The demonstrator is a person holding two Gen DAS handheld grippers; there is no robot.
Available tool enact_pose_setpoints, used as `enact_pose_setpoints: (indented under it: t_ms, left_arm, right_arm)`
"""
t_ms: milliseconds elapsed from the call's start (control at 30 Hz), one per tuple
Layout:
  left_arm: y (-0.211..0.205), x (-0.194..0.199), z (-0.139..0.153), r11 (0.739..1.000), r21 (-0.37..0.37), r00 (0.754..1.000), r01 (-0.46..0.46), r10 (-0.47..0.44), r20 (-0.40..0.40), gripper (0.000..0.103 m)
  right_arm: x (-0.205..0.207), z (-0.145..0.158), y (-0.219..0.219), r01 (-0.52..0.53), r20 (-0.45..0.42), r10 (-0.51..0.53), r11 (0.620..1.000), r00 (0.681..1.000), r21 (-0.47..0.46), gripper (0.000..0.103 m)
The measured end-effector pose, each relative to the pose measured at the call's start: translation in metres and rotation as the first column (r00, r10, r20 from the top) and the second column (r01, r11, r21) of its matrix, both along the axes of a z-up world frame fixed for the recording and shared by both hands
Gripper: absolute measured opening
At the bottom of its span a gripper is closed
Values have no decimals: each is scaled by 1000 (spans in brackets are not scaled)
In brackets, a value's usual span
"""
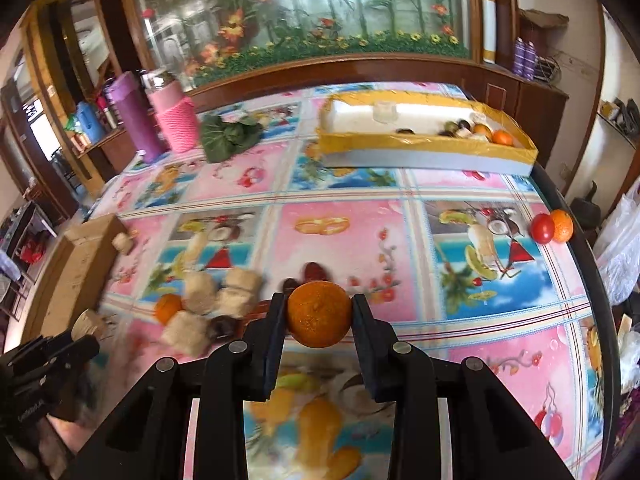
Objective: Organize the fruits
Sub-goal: 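Carry both held items into the cardboard tray and open both tools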
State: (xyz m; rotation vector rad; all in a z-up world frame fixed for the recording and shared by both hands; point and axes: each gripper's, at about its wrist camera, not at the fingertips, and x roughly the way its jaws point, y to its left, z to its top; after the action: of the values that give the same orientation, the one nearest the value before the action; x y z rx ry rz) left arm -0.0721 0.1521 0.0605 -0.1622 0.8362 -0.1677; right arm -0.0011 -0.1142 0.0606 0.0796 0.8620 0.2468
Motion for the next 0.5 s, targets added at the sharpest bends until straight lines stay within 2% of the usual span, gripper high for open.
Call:
enact_pose_setpoints:
  t_ms: [67, 167, 300, 500]
  left_arm:
    - [20, -4, 7, 1000, 1, 1000, -30, 30, 8, 29]
    - [57, -5, 16, 992, 66, 994, -107, 106, 9, 29]
    - [108, 6, 17, 970, 140, 979, -200, 202, -1, 29]
    - [165, 40, 6, 945, 155, 953, -288, 299, -55, 29]
  right_arm:
    - [-11, 12, 19, -52, 16, 51, 999, 999, 7, 35]
    - [-25, 26, 57, -134, 35, 134, 991, 990, 5, 35]
    - [-37, 36, 117, -258, 42, 257, 966, 966, 19, 35]
    - [-27, 34, 216, -386, 28, 385, 922, 923, 22, 35]
